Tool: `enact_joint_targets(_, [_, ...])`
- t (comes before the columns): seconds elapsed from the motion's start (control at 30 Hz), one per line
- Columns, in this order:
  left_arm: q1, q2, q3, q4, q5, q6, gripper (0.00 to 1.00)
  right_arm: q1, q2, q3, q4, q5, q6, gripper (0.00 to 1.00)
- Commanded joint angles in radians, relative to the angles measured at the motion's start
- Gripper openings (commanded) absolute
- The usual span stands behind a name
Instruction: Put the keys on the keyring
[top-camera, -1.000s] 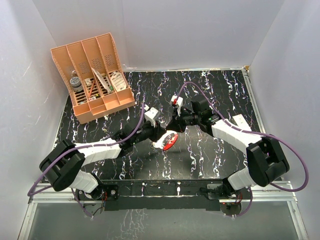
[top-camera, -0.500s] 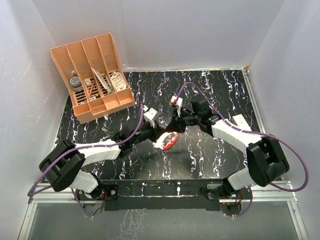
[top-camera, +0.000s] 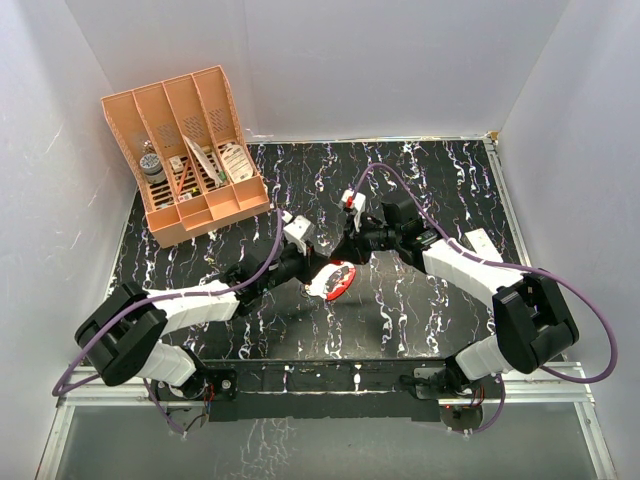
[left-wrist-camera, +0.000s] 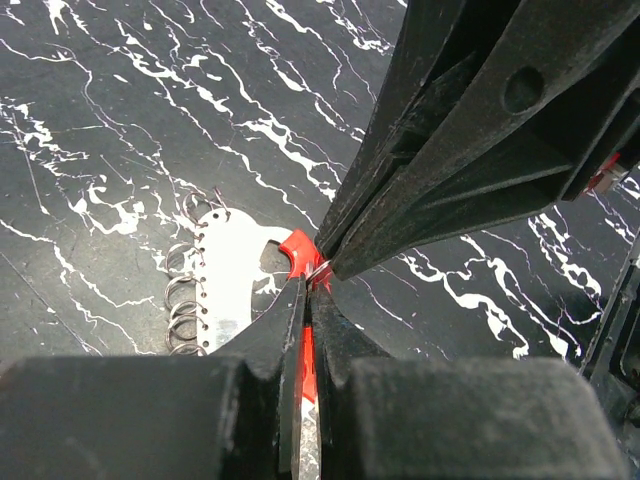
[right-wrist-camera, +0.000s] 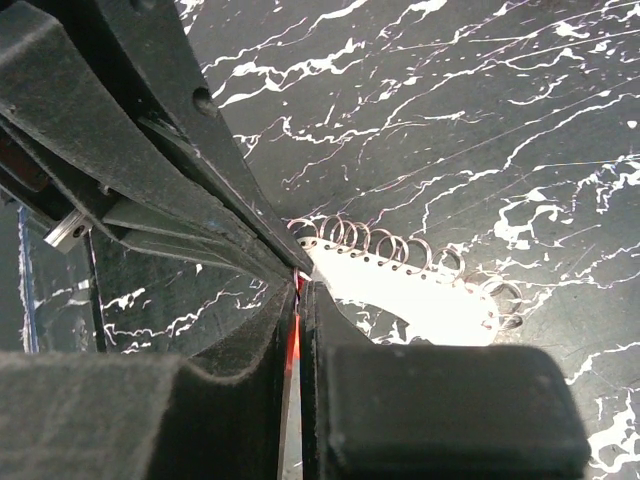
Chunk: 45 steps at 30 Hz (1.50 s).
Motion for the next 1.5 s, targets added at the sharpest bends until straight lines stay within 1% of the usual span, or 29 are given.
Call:
enact_joint_targets(0.0, [0.004, -0.048, -0.015, 0.009, -0.026, -0.020, 0.00, 0.000, -0.042, 0.004, 0.105, 0.058, 0.052, 0.05])
enact_joint_targets(0.13, [0.005, -0.049, -0.017, -0.002, -0.049, -0.034, 0.00, -0.001, -0.069, -0.022, 0.165, 0.100, 0.089, 0.11])
enact_joint_targets(0.23, [0.006, -0.047, -0.009, -0.018, -0.064, -0.042, 0.00, -0.002, -0.067, -0.021, 0.170, 0.105, 0.096, 0.15])
enact_joint_targets(0.4, [0.006, -0.044, 0.000, -0.038, -0.077, -0.045, 0.00, -0.002, -0.069, -0.026, 0.170, 0.108, 0.104, 0.18])
enact_joint_targets(0.43, [0.006, -0.044, 0.002, -0.041, -0.081, -0.045, 0.00, -0.001, -0.071, -0.027, 0.168, 0.109, 0.104, 0.19])
enact_joint_targets(0.5, [0.006, -0.043, 0.006, -0.051, -0.084, -0.041, 0.00, -0.002, -0.073, -0.029, 0.166, 0.110, 0.102, 0.27])
enact_joint_targets(0.53, [0.006, -0.042, 0.009, -0.058, -0.085, -0.040, 0.00, -0.002, -0.074, -0.030, 0.162, 0.107, 0.098, 0.28])
enact_joint_targets(0.8, [0.008, -0.032, 0.039, -0.086, -0.080, -0.030, 0.00, 0.000, -0.032, -0.015, 0.100, 0.062, 0.067, 0.28])
enact_joint_targets(1.17, [0.007, -0.030, 0.079, -0.111, -0.064, -0.019, 0.00, 0.000, -0.003, -0.031, 0.115, 0.029, 0.064, 0.28])
enact_joint_targets(1.47, [0.007, 0.009, 0.093, -0.116, 0.005, -0.016, 0.00, 0.001, 0.014, -0.014, 0.117, 0.039, 0.056, 0.28])
